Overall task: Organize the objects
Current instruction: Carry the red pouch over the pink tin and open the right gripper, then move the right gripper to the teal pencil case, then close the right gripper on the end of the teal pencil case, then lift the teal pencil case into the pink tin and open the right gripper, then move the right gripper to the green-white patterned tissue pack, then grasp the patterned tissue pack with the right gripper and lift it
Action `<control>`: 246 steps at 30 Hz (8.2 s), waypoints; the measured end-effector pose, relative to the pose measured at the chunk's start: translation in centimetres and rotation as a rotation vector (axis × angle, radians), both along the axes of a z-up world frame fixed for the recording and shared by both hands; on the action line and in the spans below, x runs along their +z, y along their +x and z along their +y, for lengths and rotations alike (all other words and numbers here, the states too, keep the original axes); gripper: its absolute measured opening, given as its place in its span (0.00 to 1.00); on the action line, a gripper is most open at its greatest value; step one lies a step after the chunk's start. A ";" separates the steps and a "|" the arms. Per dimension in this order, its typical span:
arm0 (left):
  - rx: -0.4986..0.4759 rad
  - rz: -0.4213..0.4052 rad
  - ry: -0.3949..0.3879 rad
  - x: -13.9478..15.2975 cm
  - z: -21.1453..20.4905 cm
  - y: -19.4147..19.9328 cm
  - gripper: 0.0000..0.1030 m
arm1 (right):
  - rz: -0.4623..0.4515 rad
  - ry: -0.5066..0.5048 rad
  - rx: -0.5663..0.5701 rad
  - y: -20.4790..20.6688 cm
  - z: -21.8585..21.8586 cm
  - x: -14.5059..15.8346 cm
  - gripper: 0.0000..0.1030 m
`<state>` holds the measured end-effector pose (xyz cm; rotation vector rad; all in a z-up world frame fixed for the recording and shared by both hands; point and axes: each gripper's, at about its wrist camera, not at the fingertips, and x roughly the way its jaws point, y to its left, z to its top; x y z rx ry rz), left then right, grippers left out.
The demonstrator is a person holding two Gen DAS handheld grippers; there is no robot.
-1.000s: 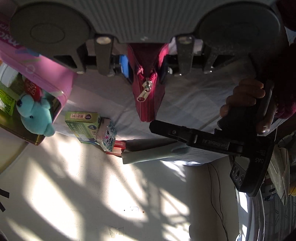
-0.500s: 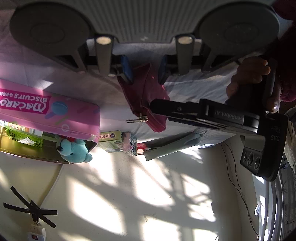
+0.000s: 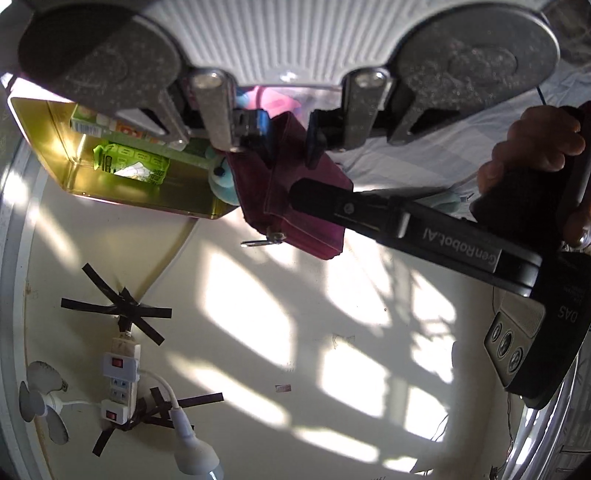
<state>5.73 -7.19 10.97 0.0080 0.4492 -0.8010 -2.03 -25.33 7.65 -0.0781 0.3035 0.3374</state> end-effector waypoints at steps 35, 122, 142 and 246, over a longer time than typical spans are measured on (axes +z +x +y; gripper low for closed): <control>0.333 -0.031 0.189 -2.9 -2.4 1.1 0.84 | 0.024 0.151 -0.275 4.1 -5.7 -1.7 0.29; 0.439 0.073 0.169 -4.5 12.9 6.5 0.89 | 0.304 0.083 0.070 -1.3 2.2 -3.6 0.99; 0.264 -0.014 -0.024 0.9 11.1 3.6 0.63 | 0.087 -0.137 0.151 -2.7 8.9 -2.9 0.76; 0.796 0.200 0.184 -8.6 18.8 5.6 0.82 | 0.125 -0.456 0.256 2.7 15.3 -5.0 0.51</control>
